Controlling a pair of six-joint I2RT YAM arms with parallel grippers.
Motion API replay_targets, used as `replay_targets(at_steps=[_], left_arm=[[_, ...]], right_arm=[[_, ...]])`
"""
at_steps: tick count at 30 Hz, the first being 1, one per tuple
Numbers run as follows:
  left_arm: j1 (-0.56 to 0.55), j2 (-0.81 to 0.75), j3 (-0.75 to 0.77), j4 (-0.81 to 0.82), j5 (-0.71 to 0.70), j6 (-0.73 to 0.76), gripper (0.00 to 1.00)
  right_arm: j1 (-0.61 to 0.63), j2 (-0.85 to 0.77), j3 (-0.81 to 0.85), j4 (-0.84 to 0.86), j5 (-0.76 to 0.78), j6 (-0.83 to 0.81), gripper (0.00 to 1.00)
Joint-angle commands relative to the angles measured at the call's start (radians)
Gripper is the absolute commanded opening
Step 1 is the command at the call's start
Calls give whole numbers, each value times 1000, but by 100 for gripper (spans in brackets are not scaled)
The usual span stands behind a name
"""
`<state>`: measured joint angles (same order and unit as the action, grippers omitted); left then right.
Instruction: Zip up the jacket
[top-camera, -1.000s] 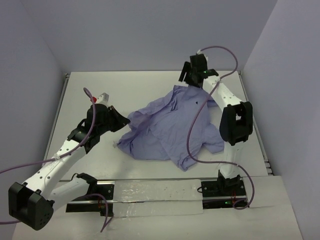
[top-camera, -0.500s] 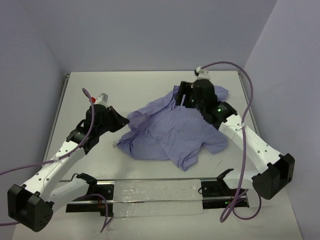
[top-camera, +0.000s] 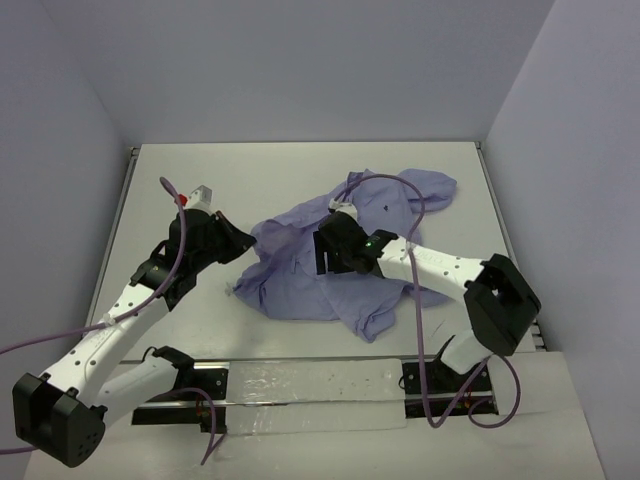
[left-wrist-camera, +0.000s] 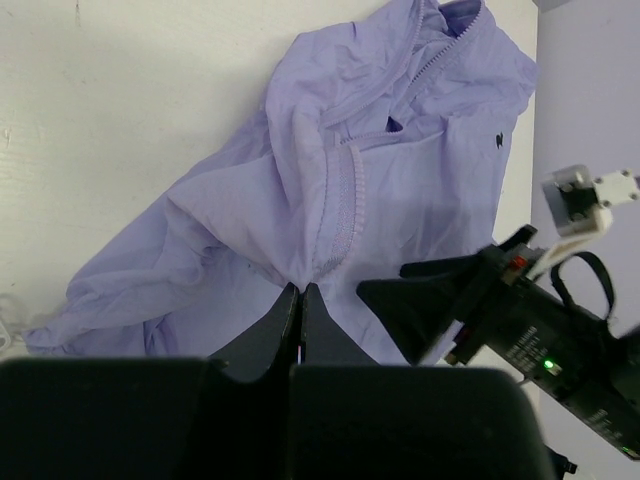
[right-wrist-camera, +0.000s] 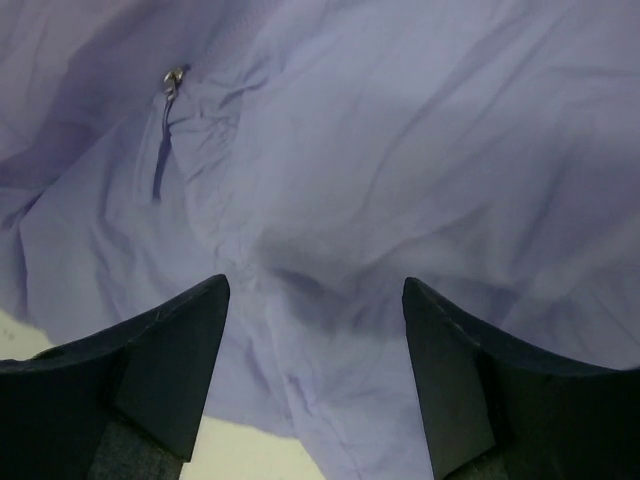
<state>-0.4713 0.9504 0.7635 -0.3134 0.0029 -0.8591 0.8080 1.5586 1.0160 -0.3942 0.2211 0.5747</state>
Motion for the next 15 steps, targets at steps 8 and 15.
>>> replay_targets(at_steps=[8, 15], left_arm=[[5, -30, 1, 13, -11, 2, 0], [6, -18, 6, 29, -11, 7, 0]], right_arm=[[11, -72, -55, 114, 106, 96, 1], [9, -414, -156, -28, 226, 95, 0]])
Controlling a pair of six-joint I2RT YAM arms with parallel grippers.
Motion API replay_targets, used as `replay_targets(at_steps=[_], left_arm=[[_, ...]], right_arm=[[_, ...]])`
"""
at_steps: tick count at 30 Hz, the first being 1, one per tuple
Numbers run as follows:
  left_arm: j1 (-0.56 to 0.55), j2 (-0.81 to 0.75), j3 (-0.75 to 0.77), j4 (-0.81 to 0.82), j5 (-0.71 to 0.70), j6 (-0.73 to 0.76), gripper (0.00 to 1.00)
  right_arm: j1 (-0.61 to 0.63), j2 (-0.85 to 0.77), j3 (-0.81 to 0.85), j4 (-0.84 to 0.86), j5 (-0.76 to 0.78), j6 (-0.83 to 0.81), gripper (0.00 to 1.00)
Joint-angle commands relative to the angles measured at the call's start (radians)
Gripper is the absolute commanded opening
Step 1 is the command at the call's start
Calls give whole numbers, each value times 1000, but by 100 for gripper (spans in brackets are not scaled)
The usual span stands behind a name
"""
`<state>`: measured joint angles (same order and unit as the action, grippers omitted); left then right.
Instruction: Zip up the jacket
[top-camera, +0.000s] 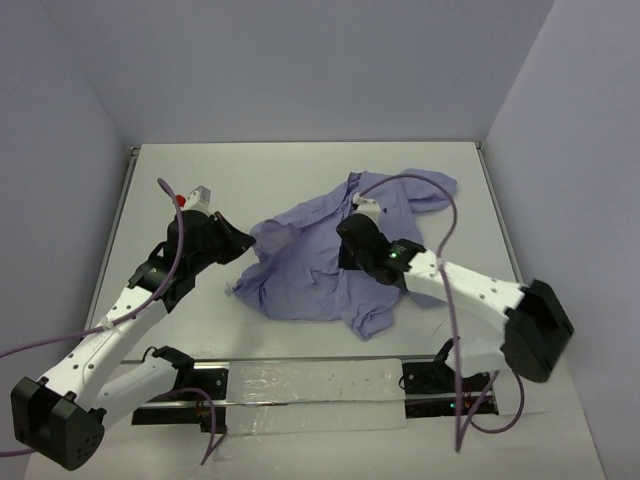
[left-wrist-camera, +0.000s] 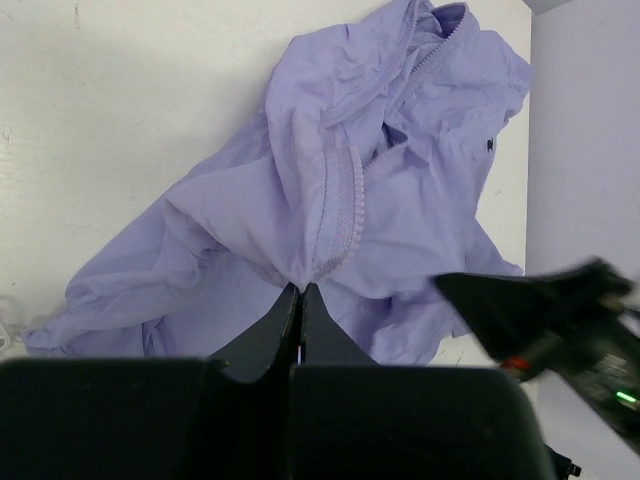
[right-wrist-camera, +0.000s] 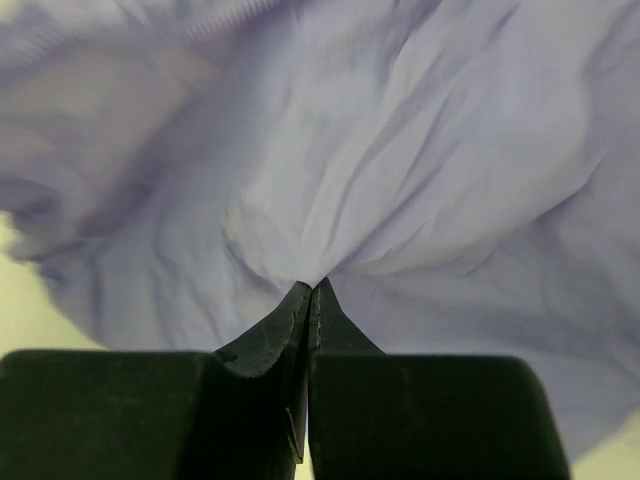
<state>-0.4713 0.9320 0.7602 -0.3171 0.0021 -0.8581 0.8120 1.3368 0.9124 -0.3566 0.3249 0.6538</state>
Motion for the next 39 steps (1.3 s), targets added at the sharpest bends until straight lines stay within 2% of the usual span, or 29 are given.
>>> replay_targets(at_steps=[1, 5, 6, 8, 9, 10, 11, 13, 16, 18, 20, 22, 23, 25, 27, 28, 29, 30, 32, 34, 39], left_arm=[[7, 1, 11, 33, -10, 9, 0], [7, 10, 20, 36, -10, 12, 0], [8, 12, 18, 45, -10, 13, 0], [9, 18, 24, 46, -10, 16, 0], [8, 23, 26, 44, -10, 17, 0], [8, 27, 30, 44, 1, 19, 0], [8, 31, 31, 45, 11, 21, 0], [9, 35, 33, 46, 16, 22, 0], [10, 33, 32, 42, 18, 22, 0], [9, 29, 30, 39, 15, 20, 0], [9, 21, 25, 38, 12, 16, 0], [9, 19, 21, 40, 9, 12, 0], [8, 18, 18, 41, 11, 10, 0], [9, 18, 17, 43, 16, 11, 0], [9, 20, 21, 35, 16, 11, 0], [8, 21, 25, 30, 15, 12, 0], [8, 20, 26, 27, 12, 13, 0], [8, 17, 24, 28, 10, 13, 0], [8, 13, 21, 33, 8, 16, 0], [8, 16, 25, 27, 4, 19, 0], [9, 17, 36, 17, 4, 27, 0]], right_arm=[[4, -229, -61, -87, 128, 17, 0], [-24, -385, -169, -191, 106, 46, 0], [-39, -402, -179, -222, 107, 66, 6], [-81, -419, -201, -294, 113, 113, 39], [-93, -418, -206, -322, 116, 131, 61], [-103, -414, -205, -340, 131, 148, 70], [-107, -411, -193, -352, 143, 158, 74], [-99, -418, -152, -345, 146, 155, 73], [-65, -429, -91, -283, 114, 117, 65], [-37, -411, -53, -237, 74, 85, 53], [11, -364, -29, -198, 54, 55, 30], [35, -316, -32, -148, 19, 32, 15], [71, -271, -36, -116, -2, 33, 4], [105, -199, -46, -76, -49, 27, 0], [118, -157, -46, -64, -53, 33, 1], [120, -107, -44, -65, -46, 38, 10], [121, -65, -40, -70, -34, 44, 24], [121, -31, -38, -77, -21, 49, 34], [121, 33, -35, -88, 1, 62, 49], [121, 81, -38, -93, 14, 75, 52], [123, 140, -42, -101, 53, 102, 52]])
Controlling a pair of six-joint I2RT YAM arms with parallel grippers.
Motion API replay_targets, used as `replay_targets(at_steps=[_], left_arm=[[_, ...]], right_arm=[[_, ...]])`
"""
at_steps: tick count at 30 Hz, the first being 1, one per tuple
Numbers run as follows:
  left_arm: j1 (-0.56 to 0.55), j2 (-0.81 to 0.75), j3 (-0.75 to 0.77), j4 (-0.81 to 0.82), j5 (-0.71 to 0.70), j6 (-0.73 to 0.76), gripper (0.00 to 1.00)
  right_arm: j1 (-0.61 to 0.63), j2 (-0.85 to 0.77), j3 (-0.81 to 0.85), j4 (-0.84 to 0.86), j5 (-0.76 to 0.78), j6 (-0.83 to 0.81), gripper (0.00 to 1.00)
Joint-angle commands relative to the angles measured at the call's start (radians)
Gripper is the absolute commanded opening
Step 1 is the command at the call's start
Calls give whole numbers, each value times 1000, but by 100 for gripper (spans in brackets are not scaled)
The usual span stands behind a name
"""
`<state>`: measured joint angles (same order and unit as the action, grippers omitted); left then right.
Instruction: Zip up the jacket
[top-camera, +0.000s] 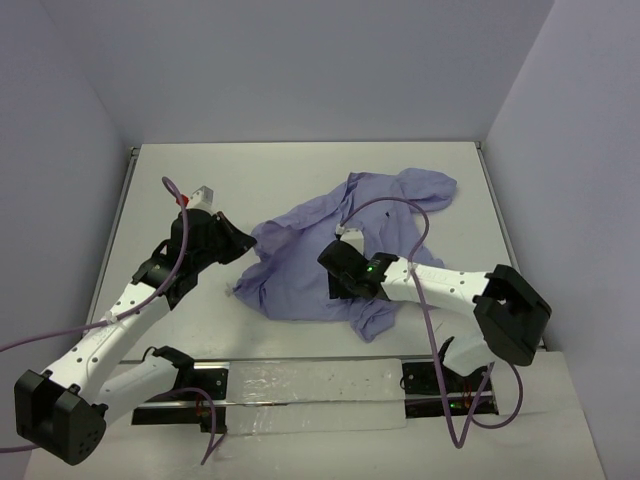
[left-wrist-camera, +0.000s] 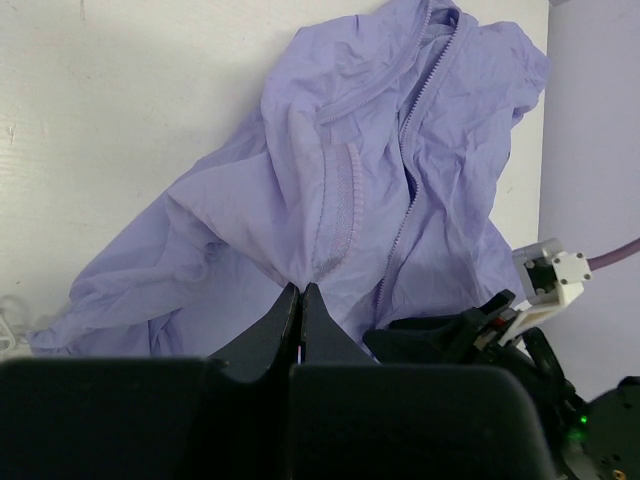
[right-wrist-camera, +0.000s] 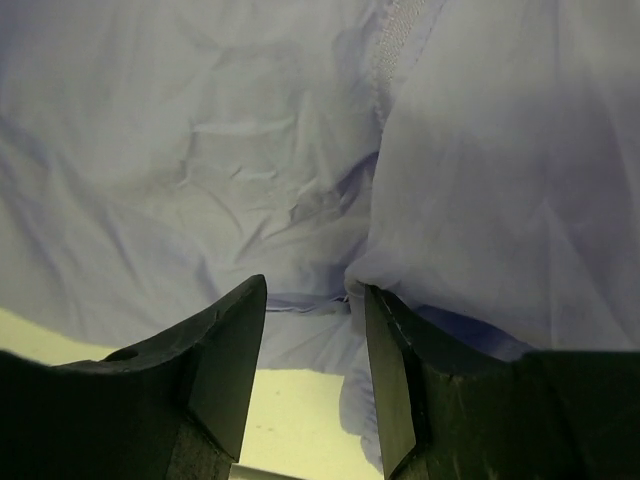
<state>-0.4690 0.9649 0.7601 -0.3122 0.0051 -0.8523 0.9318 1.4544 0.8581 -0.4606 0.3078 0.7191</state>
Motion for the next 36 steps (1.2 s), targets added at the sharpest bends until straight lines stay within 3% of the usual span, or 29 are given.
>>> replay_targets(at_steps=[1, 5, 13, 16, 18, 22, 29, 33, 36], left_arm=[[6, -17, 36, 13, 1, 21, 0], [6, -19, 28, 21, 9, 17, 0], [6, -26, 25, 16, 7, 17, 0], [6, -28, 21, 16, 8, 13, 0], [6, -28, 20, 14, 6, 12, 0], [7, -32, 30, 1, 0, 18, 0], [7, -14, 71, -20, 1, 34, 0], [7, -7, 73, -15, 0, 32, 0], [7, -9, 65, -1, 2, 28, 0]], right_arm=[[4, 33, 13, -4, 82, 43, 52], [3, 63, 15, -20, 123, 71, 49], [19, 67, 8, -76, 263, 156, 30], [28, 28, 8, -76, 267, 149, 7], [34, -10, 13, -69, 246, 130, 0], [36, -138, 33, -52, 184, 69, 0], [38, -374, -9, 143, -240, -84, 0], [27, -394, -92, 178, -381, -101, 0], [0, -328, -172, 178, -396, -61, 18]])
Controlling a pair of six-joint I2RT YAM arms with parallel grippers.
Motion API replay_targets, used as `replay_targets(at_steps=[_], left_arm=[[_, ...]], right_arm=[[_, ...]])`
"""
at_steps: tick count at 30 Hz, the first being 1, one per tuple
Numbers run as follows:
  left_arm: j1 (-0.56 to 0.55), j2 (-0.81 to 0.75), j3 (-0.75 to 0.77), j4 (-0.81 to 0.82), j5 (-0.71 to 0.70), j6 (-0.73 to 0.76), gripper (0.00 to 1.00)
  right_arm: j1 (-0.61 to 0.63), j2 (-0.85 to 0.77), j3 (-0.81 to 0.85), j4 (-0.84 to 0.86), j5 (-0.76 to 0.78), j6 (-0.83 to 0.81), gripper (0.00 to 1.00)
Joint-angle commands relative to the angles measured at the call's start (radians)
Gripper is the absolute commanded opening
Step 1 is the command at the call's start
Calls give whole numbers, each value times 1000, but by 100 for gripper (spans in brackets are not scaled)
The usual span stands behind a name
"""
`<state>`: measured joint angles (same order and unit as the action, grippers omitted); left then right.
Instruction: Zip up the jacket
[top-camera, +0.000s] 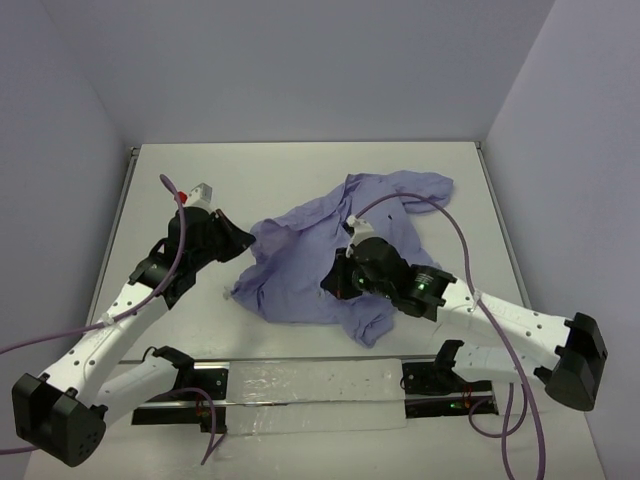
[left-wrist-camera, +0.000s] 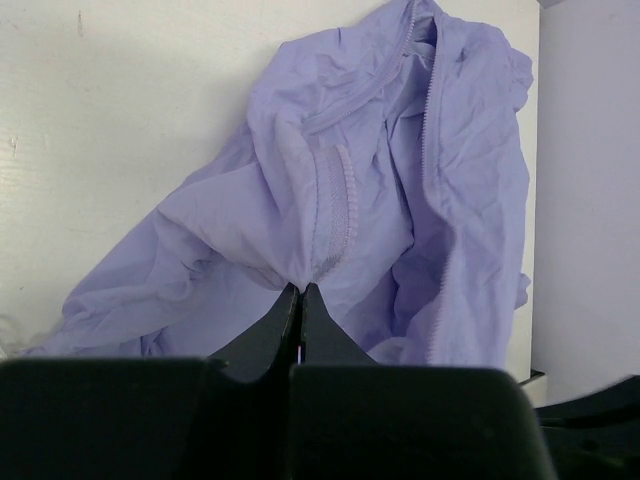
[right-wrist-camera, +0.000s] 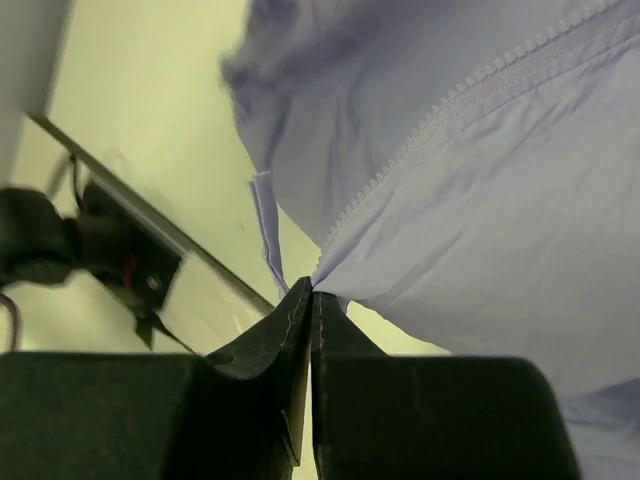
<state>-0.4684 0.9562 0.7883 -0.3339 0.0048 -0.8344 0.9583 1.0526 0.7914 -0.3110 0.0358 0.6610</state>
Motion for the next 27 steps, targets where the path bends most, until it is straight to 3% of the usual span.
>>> replay_targets(at_steps=[1, 2, 5, 12, 16, 19, 23, 27], left_arm=[[7, 0, 33, 22, 4, 8, 0], [8, 0, 30, 22, 5, 8, 0], [8, -1, 28, 16, 6, 12, 0], [7, -5, 24, 18, 2, 9, 0], [7, 7, 10, 44, 21, -3, 0], [7, 10, 14, 36, 21, -1, 0], [8, 1, 17, 27, 12, 5, 0], [7, -2, 12, 29, 14, 3, 0]], right_arm=[[-37, 101, -125, 21, -115, 8, 27], [-44, 148, -132, 0, -92, 21, 34], [-44, 236, -104, -66, 23, 40, 38], [15, 136, 1, -152, 137, 34, 30], [73, 176, 49, -157, 154, 16, 31], [108, 274, 93, -172, 186, 15, 38], [134, 349, 139, -204, 247, 34, 58], [149, 427, 153, -235, 294, 48, 60]])
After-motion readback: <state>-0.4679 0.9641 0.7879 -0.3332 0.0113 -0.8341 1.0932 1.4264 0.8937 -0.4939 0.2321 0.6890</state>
